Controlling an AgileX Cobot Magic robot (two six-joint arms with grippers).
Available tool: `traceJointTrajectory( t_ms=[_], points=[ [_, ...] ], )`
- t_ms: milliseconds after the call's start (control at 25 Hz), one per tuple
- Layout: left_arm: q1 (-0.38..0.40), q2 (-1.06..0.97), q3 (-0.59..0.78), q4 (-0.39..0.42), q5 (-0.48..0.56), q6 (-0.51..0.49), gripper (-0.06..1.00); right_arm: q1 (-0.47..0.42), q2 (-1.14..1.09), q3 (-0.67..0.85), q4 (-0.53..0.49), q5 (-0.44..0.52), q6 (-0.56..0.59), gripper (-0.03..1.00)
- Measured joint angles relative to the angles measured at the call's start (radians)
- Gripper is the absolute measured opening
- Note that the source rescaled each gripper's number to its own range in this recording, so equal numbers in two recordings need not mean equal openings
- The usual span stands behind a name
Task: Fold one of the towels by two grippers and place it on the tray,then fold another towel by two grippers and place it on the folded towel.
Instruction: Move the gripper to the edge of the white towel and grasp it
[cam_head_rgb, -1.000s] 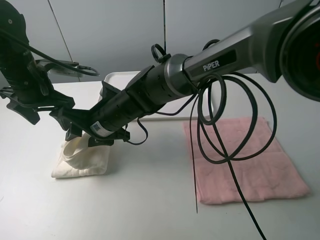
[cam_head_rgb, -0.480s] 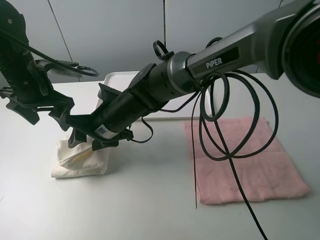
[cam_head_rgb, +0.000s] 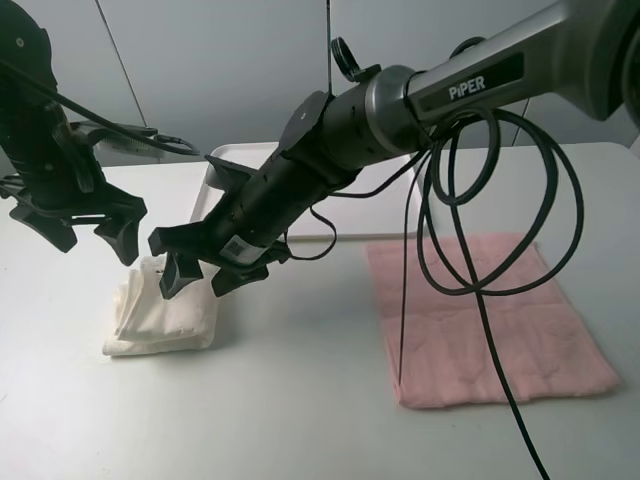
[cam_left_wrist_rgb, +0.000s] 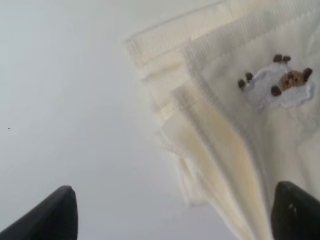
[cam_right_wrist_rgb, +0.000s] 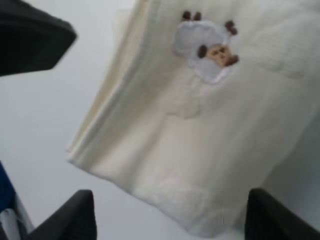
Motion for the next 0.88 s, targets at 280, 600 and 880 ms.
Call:
traceJointTrajectory(
  t_ms=[280,600,880],
  points=[
    [0.0,-0.002,0.0,-0.012,0.002,0.006,0.99,-0.007,0.0,0.0,-0.099,-0.073,0.103,0.68],
    [0.0,-0.002,0.0,-0.045,-0.012,0.046,1.0,-0.007,0.061,-0.007,-0.058,-0.095,0.11,0.68],
    [0.0,-0.002,0.0,-0.069,-0.03,0.075,1.0,-0.005,0.132,-0.109,-0.025,-0.065,0.108,0.67]
  ],
)
